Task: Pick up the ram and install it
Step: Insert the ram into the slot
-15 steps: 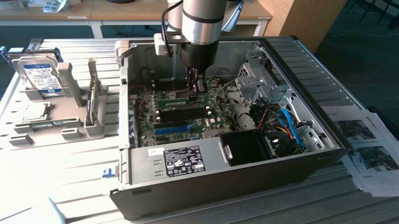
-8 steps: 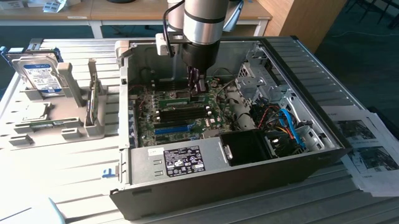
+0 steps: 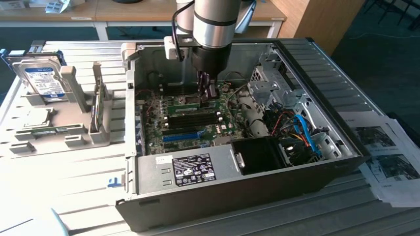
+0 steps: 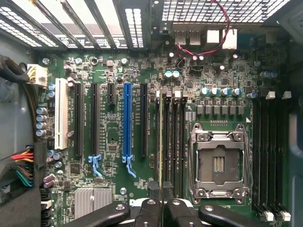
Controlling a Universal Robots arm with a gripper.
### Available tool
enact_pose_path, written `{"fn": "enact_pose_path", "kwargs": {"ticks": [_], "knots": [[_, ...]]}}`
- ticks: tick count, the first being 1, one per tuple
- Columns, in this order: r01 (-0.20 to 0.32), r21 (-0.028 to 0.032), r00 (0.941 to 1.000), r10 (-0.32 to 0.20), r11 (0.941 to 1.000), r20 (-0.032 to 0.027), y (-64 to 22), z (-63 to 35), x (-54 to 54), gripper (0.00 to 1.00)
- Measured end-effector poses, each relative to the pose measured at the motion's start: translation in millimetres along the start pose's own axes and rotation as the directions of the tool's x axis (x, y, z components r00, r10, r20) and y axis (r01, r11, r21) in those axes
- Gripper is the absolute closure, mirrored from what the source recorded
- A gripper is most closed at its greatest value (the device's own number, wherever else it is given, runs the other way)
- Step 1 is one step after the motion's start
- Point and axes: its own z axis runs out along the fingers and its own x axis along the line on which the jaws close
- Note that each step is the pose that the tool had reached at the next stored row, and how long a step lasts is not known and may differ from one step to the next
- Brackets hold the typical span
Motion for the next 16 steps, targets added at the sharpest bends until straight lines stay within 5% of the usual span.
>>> {"fn": "enact_pose_path", "kwargs": {"ticks": [16], "knots": [[0.0, 0.0, 1.0, 0.0, 1.0, 0.0002, -1.8, 13.7, 0.0, 0.88]]}}
